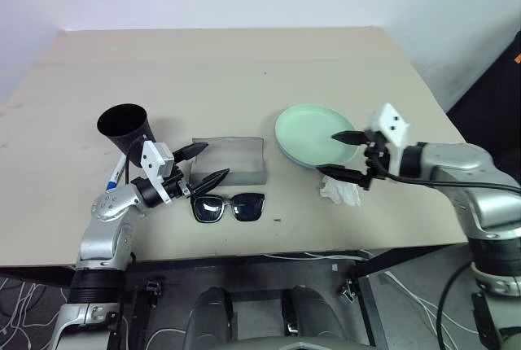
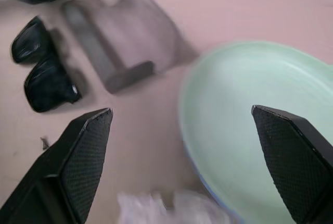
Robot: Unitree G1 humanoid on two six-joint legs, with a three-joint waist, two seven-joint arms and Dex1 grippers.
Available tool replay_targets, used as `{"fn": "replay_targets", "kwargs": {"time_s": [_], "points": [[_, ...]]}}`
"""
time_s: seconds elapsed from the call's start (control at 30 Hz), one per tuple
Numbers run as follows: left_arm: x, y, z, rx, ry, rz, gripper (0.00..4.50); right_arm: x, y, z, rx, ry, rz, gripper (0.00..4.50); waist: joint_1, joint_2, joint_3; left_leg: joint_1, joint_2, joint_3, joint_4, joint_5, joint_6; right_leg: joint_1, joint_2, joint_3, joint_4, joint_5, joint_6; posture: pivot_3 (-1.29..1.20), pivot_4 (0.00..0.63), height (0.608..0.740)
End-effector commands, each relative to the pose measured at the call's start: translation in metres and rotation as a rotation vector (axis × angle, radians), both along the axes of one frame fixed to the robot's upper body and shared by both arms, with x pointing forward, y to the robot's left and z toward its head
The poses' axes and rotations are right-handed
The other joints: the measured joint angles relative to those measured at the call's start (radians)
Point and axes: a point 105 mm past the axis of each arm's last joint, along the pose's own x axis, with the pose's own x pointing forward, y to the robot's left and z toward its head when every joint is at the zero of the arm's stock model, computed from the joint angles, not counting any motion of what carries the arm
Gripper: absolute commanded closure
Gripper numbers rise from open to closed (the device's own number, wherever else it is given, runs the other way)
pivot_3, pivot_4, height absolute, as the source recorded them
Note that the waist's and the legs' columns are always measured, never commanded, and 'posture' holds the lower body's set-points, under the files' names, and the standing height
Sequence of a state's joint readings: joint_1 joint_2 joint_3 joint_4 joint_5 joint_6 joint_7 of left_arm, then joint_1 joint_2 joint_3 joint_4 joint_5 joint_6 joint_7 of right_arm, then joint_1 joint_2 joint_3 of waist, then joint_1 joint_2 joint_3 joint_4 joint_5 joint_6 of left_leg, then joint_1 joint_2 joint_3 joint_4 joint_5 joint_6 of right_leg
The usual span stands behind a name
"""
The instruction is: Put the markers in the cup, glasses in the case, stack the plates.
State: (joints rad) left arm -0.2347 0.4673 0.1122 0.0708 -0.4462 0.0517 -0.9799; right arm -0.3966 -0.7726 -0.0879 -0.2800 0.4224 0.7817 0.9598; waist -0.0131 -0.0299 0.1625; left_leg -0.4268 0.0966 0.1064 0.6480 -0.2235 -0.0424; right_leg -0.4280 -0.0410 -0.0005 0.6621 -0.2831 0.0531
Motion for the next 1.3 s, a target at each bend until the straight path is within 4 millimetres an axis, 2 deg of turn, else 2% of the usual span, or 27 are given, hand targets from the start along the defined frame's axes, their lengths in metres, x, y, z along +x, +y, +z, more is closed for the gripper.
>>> {"fn": "replay_targets", "kwargs": {"time_s": [0.03, 0.1, 0.17, 0.23, 0.37, 0.57, 0.67, 0.97, 1.03, 1.13, 1.27, 1.3], "points": [[-0.001, 0.004, 0.009, 0.008, -0.048, 0.004, 0.00, -0.010, -0.004, 0.000, 0.008, 0.004, -0.004, 0.01, -0.001, 0.000, 0.000, 0.000, 0.000, 0.000, 0.000, 0.000, 0.000, 0.000, 0.000, 0.000, 0.000, 0.000, 0.000, 0.00, 0.150, 0.726], [-0.001, 0.005, 0.010, 0.009, -0.049, 0.003, 0.00, -0.013, -0.007, -0.009, -0.011, 0.025, -0.015, 0.01, -0.002, 0.000, 0.000, 0.000, 0.000, 0.000, 0.000, 0.000, 0.000, 0.000, 0.000, 0.000, 0.000, 0.000, 0.000, 0.00, 0.150, 0.726], [-0.001, 0.005, 0.009, 0.007, -0.044, -0.004, 0.00, -0.014, -0.013, -0.031, -0.072, 0.065, -0.045, 0.01, 0.000, 0.000, 0.000, 0.000, 0.000, 0.000, 0.000, 0.000, 0.000, 0.000, 0.000, 0.000, 0.000, 0.000, 0.000, 0.00, 0.150, 0.726], [-0.002, 0.005, 0.006, 0.016, -0.039, -0.008, 0.00, -0.012, -0.015, -0.044, -0.097, 0.085, -0.063, 0.01, 0.000, 0.000, 0.000, 0.000, 0.000, 0.000, 0.000, 0.000, 0.000, 0.000, 0.000, 0.000, 0.000, 0.000, 0.000, 0.00, 0.150, 0.726], [0.000, 0.005, 0.005, 0.017, -0.041, -0.008, 0.00, -0.007, -0.011, -0.055, -0.100, 0.092, -0.070, 0.01, -0.002, 0.000, 0.000, 0.000, 0.000, 0.000, 0.001, 0.000, 0.000, 0.000, 0.000, 0.000, 0.000, 0.000, 0.000, 0.00, 0.150, 0.726], [0.001, 0.003, 0.006, 0.015, -0.049, -0.008, 0.00, 0.004, -0.016, -0.065, -0.128, 0.093, -0.096, 0.01, 0.000, 0.000, 0.000, 0.000, 0.000, 0.000, 0.000, 0.000, 0.000, 0.000, 0.000, 0.000, 0.000, 0.000, 0.000, 0.00, 0.150, 0.726], [0.001, 0.002, 0.007, 0.016, -0.049, -0.010, 0.00, 0.005, -0.017, -0.066, -0.149, 0.087, -0.087, 0.60, 0.001, 0.000, 0.000, 0.000, 0.000, 0.000, 0.000, 0.000, 0.000, 0.000, 0.000, 0.000, 0.000, 0.000, 0.000, 0.00, 0.150, 0.726], [0.000, 0.002, 0.008, 0.010, -0.051, 0.000, 0.00, 0.004, -0.022, -0.063, -0.172, 0.086, -0.081, 3.71, 0.000, 0.000, 0.000, 0.000, 0.000, 0.000, 0.000, 0.000, 0.000, 0.000, 0.000, 0.000, 0.000, 0.000, 0.000, 0.00, 0.150, 0.726], [0.000, 0.003, 0.008, 0.009, -0.052, 0.003, 0.00, 0.003, -0.020, -0.058, -0.159, 0.079, -0.066, 4.40, 0.000, 0.000, 0.000, 0.000, 0.000, 0.000, 0.000, 0.000, 0.000, 0.000, 0.000, 0.000, 0.000, 0.000, 0.000, 0.00, 0.150, 0.726], [-0.001, 0.005, 0.010, 0.006, -0.057, 0.015, 0.00, 0.002, -0.014, -0.034, -0.067, 0.040, -0.041, 4.46, 0.001, 0.000, 0.000, 0.000, 0.000, 0.000, 0.000, 0.000, 0.000, 0.000, 0.000, 0.000, 0.000, 0.000, 0.000, 0.00, 0.150, 0.726], [-0.003, 0.010, 0.018, -0.010, -0.068, 0.039, 0.00, 0.007, -0.006, 0.028, 0.168, -0.069, -0.007, 4.46, -0.005, 0.000, 0.000, 0.000, 0.000, 0.000, 0.000, 0.000, 0.000, 0.000, 0.000, 0.000, 0.000, 0.000, 0.001, 0.00, 0.150, 0.726], [-0.005, 0.011, 0.019, -0.011, -0.069, 0.043, 0.00, 0.013, -0.004, 0.042, 0.210, -0.099, -0.018, 4.46, -0.006, 0.000, 0.000, 0.000, 0.000, 0.000, 0.001, 0.000, 0.000, 0.000, 0.000, 0.000, 0.000, 0.000, 0.001, 0.00, 0.150, 0.726]]}}
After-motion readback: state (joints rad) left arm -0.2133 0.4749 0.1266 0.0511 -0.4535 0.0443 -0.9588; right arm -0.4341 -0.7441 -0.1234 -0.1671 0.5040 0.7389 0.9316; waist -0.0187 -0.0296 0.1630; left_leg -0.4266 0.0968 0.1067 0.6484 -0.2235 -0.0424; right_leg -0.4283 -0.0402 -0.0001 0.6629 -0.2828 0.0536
